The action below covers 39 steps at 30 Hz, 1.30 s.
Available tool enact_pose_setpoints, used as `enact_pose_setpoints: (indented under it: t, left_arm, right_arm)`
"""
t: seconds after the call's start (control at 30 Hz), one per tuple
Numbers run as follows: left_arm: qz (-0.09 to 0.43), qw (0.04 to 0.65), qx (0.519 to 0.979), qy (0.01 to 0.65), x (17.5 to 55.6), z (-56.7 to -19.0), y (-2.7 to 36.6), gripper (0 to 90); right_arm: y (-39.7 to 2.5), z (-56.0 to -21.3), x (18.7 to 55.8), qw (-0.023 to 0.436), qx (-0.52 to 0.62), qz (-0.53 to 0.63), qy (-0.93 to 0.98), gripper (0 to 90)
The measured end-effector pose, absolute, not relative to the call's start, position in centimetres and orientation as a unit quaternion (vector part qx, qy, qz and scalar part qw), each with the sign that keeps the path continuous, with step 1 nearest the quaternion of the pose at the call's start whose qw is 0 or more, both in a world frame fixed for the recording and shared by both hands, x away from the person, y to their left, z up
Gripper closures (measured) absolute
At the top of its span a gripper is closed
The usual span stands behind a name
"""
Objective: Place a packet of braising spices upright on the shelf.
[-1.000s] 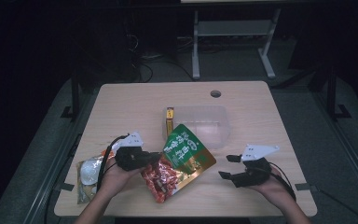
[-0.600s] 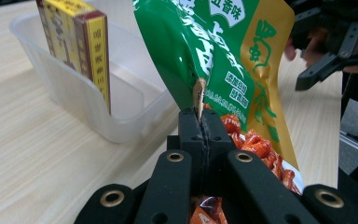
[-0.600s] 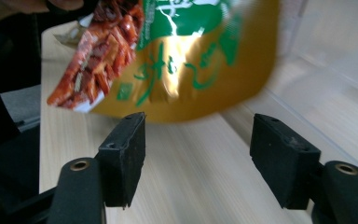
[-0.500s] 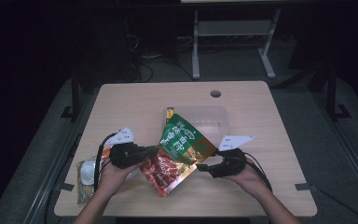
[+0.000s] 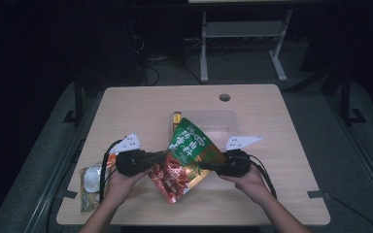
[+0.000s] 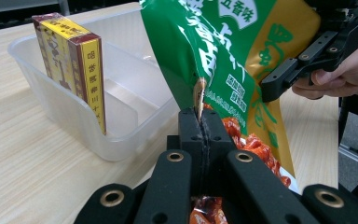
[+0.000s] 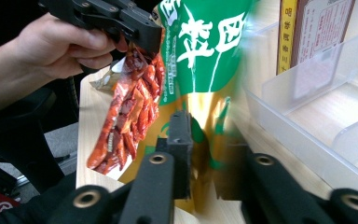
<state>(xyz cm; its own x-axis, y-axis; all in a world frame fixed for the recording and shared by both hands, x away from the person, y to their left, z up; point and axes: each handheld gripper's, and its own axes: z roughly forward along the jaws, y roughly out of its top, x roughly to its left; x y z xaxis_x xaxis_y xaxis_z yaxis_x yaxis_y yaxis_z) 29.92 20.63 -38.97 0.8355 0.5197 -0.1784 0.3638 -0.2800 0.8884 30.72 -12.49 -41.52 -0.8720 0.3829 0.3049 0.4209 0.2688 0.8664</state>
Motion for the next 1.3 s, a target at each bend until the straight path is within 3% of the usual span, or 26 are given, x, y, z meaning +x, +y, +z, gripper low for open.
enact_pose_setpoints:
  t: [0.33,0.53,0.7,0.8,1.07,1.3]
  left_arm:
    - [0.073,0.511,0.814,0.266,29.8,-40.1,20.0,88.4]
    - [0.079,0.491,0.831,0.251,29.8,-40.5,19.3,86.0]
    - [0.082,0.489,0.828,0.261,29.8,-40.6,19.5,75.3]
    - [0.072,0.503,0.82,0.265,29.8,-40.7,20.2,73.8]
    - [0.098,0.492,0.829,0.246,28.9,-40.8,20.8,53.7]
    - [0.11,0.485,0.834,0.239,28.8,-41.0,20.9,46.2]
  right_arm:
    - [-13.5,-40.7,30.6,0.025,-0.238,-0.561,-0.793,89.1]
    - [-14.2,-40.0,30.5,0.023,-0.232,-0.561,-0.795,90.0]
    - [-14.5,-39.6,30.5,0.023,-0.224,-0.561,-0.797,90.0]
    - [-14.6,-39.4,30.4,0.026,-0.218,-0.563,-0.797,90.0]
    - [-14.8,-38.5,29.9,0.021,-0.207,-0.561,-0.801,90.0]
    - [-15.7,-37.5,29.5,0.008,-0.207,-0.567,-0.797,90.0]
